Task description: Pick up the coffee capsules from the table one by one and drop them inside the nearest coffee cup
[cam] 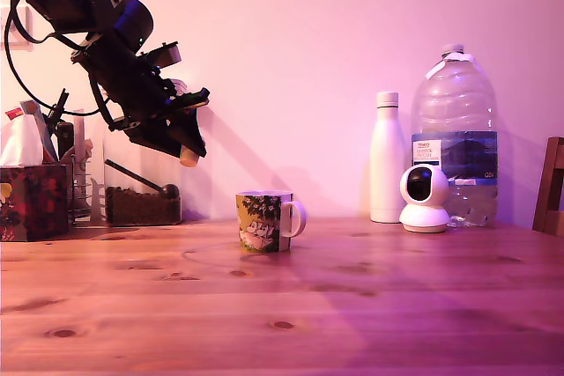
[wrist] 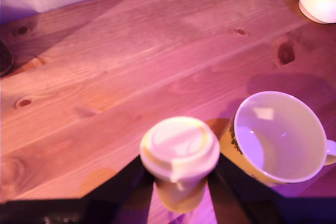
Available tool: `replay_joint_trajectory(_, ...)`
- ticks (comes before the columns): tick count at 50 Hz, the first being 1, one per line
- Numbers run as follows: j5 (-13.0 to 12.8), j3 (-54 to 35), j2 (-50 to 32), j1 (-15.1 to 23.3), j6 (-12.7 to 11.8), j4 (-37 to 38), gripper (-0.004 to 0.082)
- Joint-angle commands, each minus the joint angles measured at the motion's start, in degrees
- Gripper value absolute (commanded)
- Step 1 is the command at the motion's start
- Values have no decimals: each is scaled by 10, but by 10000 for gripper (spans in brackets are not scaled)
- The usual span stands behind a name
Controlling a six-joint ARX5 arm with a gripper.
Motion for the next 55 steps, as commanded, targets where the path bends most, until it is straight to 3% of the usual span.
replay_joint_trajectory(1, -3, -9, -9, -2, -4, 13, 219)
replay_joint_trajectory(26, -4, -9, -9, -7, 0, 54, 219)
replay_joint_trajectory(55, -4, -10, -13, -74, 7, 57, 219)
